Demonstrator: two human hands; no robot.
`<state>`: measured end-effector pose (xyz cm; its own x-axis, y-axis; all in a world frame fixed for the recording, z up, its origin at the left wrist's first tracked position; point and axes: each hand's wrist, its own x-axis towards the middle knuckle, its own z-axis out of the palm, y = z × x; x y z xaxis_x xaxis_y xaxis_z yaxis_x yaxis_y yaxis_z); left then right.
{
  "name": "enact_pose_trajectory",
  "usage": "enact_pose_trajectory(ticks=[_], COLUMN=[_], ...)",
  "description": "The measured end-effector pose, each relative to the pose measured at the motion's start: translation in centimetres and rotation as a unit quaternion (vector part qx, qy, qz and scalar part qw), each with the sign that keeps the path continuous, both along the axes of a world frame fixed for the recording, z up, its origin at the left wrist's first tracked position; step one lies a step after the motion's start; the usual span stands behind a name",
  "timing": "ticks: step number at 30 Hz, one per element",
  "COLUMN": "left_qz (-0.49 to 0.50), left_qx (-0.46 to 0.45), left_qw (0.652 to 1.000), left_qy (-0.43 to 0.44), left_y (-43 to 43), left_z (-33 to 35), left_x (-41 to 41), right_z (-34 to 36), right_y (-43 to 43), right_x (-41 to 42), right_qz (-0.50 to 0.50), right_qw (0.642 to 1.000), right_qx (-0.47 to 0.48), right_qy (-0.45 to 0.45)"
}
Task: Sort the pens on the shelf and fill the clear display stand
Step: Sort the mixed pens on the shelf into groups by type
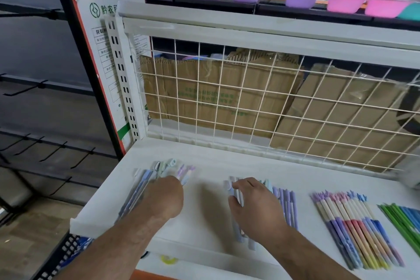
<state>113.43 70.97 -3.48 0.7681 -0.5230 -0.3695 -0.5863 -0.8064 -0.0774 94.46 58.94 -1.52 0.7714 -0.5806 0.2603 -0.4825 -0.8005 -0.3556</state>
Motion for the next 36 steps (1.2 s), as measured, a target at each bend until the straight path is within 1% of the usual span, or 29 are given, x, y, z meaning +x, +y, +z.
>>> enact_pose_trajectory(ticks=[1,3,4,5,6,8,9,10,12,15,19,21,26,29,32,36], left_qz=[-0.005,-0.008,-0.002,0.014,0.030,0.077,0.098,0.112,0.123,0.134,0.131,0.127,0.118,0.125,0.134,0.153], left_qx=[-0.013,-0.071,-0.116,-0.173,-0.229,-0.333,-0.362,-0.378,-0.396,-0.423,-0.446,-0.447,-0.442,-0.444,-0.446,-0.452], left_qw=[1.000,0.997,0.992,0.982,0.964,0.904,0.876,0.854,0.823,0.780,0.736,0.726,0.722,0.721,0.712,0.699], left_qy=[0.012,0.025,0.042,0.078,0.132,0.256,0.305,0.340,0.389,0.442,0.493,0.506,0.519,0.518,0.526,0.532], left_y=[-0.2,-0.8,-1.0,-1.4,-1.8,-2.9,-3.5,-4.0,-5.2,-7.0,-9.0,-9.9,-12.1,-13.1,-13.9,-14.8], left_z=[0.2,0.9,1.6,2.2,2.8,3.5,3.8,4.0,4.2,4.1,4.0,3.9,3.6,3.4,3.1,2.8], left_x=[-0.2,-0.8,-1.4,-2.0,-2.7,-3.9,-4.6,-5.4,-7.1,-10.0,-14.0,-15.8,-19.0,-20.5,-21.6,-23.0], right_z=[0.0,0.2,0.3,0.4,0.5,0.7,0.8,0.9,1.3,1.8,2.2,2.2,2.1,2.2,2.2,2.0], right_y=[-0.2,-0.5,-0.6,-0.8,-0.9,-1.3,-1.6,-1.8,-2.4,-3.4,-4.5,-5.1,-6.9,-7.8,-8.6,-9.4], right_x=[-0.3,-0.9,-1.2,-1.5,-1.8,-2.5,-2.9,-3.3,-4.2,-5.8,-8.3,-9.6,-12.7,-14.3,-15.6,-17.2], right_qz=[0.001,-0.009,-0.017,-0.025,-0.029,-0.025,-0.022,-0.021,-0.022,-0.039,-0.058,-0.068,-0.077,-0.077,-0.076,-0.079], right_qw=[1.000,1.000,1.000,0.999,0.999,0.997,0.993,0.987,0.970,0.952,0.905,0.896,0.877,0.877,0.872,0.876], right_qx=[0.000,0.008,0.017,0.027,0.038,0.076,0.111,0.154,0.237,0.297,0.407,0.423,0.457,0.458,0.465,0.457], right_qy=[0.004,0.004,0.003,0.002,0.002,-0.008,-0.018,-0.030,-0.051,-0.071,-0.105,-0.114,-0.125,-0.126,-0.134,-0.134])
